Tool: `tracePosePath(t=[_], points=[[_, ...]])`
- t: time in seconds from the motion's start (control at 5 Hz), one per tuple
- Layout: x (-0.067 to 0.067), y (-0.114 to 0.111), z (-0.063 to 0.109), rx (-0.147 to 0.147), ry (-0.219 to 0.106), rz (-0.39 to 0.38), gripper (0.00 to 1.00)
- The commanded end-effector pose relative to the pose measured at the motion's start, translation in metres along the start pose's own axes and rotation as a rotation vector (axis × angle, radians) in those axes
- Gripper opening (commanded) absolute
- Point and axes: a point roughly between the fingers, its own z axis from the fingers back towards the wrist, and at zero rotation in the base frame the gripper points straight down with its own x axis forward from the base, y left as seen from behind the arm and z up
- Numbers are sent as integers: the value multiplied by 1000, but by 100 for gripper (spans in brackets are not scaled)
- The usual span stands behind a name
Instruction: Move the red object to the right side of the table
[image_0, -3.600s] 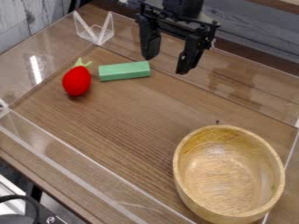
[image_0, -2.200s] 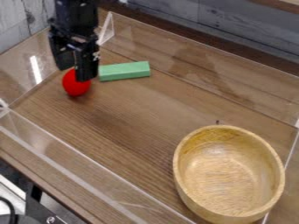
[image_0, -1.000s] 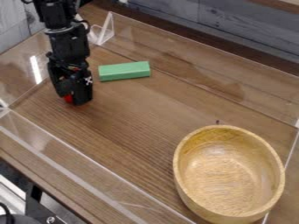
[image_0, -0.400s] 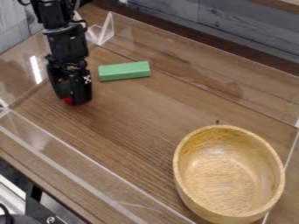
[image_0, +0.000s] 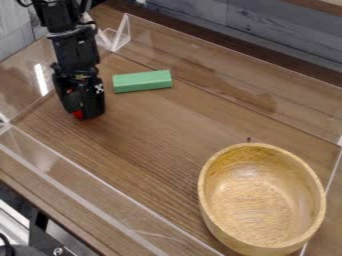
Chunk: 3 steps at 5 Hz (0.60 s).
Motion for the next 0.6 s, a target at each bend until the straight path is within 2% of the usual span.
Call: tracePosePath(t=[0.0,0.2,0.4], points=[[12,1,7,13,-41,-23,0],[18,0,9,9,-60,-19,0],[30,-8,16,14,-76,-20,0]])
